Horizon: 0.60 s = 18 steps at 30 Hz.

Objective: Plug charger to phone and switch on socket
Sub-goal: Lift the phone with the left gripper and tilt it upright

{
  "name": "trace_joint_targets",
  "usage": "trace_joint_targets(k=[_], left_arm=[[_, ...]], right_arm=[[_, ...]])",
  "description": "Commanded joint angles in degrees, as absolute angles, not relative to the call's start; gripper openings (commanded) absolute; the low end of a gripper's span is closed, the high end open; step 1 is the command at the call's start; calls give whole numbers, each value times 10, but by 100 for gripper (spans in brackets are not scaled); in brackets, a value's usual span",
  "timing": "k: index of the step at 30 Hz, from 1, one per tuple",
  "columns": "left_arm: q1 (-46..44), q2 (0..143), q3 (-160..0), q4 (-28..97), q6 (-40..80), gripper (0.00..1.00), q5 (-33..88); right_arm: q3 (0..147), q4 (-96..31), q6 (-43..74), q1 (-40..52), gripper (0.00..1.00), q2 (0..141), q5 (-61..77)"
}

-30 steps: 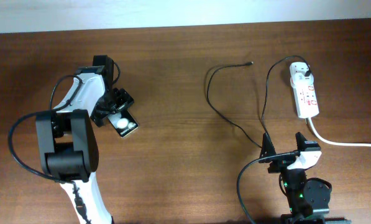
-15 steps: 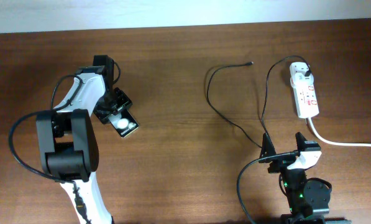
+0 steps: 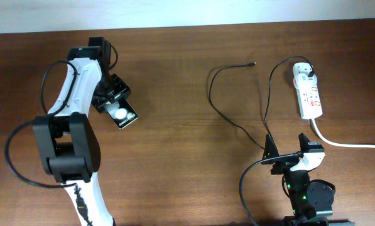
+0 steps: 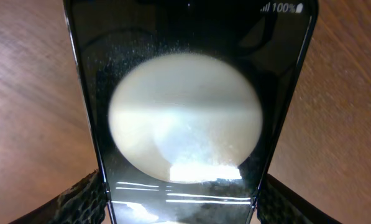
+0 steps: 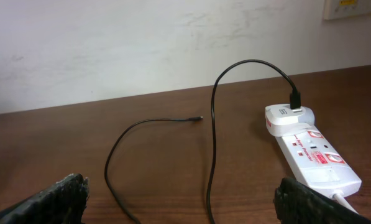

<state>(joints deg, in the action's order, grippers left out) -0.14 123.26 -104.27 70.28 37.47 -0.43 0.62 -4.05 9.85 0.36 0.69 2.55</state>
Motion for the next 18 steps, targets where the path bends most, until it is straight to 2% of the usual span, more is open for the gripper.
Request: trace_joint_targets(k=[1,11,18], left_arm=[[-2,1169,-1058,716,369,62,-2],[-2,1008,-1058,788,363,61,-2],[-2,948,-1058,847,339,61,-2]], right_arm=[[3,-43,92,0,99,2,23],[3,-43,92,0,99,2,23],[3,-43,92,0,99,2,23]])
